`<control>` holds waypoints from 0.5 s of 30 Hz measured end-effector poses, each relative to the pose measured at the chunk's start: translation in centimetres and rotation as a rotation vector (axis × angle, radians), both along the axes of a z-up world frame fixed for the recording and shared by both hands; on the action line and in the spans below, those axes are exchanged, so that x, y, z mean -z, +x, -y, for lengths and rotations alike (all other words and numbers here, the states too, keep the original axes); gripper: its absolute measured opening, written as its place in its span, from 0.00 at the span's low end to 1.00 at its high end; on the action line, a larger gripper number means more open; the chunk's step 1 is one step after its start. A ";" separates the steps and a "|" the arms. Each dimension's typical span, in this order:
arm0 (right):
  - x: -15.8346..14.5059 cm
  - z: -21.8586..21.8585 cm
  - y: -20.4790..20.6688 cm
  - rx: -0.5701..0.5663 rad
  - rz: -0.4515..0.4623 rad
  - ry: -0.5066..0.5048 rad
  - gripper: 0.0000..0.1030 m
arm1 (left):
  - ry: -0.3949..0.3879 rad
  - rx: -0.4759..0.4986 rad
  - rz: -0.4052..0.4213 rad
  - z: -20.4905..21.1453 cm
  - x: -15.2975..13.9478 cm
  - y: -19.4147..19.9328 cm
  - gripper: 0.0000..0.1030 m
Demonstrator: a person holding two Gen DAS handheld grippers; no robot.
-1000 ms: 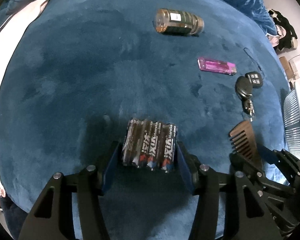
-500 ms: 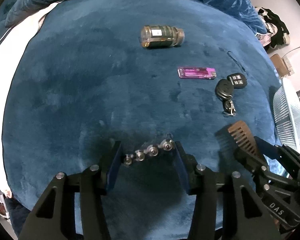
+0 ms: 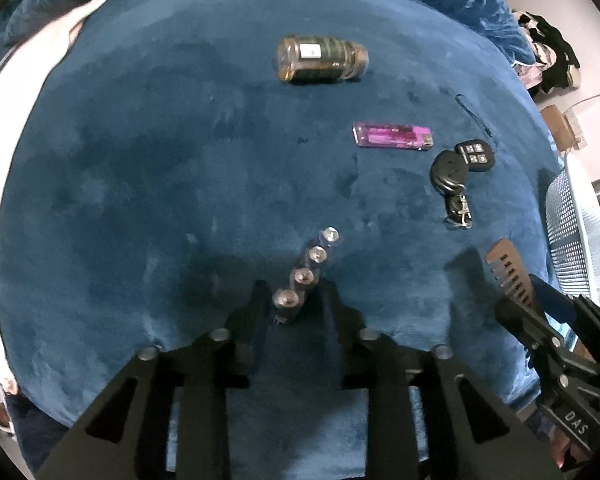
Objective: Organize rigid objects
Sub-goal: 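Carry the batteries and wooden comb over the white colander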
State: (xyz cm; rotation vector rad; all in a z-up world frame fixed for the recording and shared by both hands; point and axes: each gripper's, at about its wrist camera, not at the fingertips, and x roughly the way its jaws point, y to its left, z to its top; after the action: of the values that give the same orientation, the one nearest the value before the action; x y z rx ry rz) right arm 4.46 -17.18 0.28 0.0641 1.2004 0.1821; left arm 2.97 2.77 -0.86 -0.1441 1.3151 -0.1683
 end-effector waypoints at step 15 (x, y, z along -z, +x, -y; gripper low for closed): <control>-0.3 0.7 0.2 0.020 0.009 0.020 0.49 | -0.014 0.057 0.077 1.4 -1.9 0.0 0.11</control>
State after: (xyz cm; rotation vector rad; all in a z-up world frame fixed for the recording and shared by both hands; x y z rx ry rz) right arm 4.70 -17.92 0.58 0.0926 1.1888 0.1766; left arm 3.02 1.38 1.08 -0.1109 1.2420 -0.2296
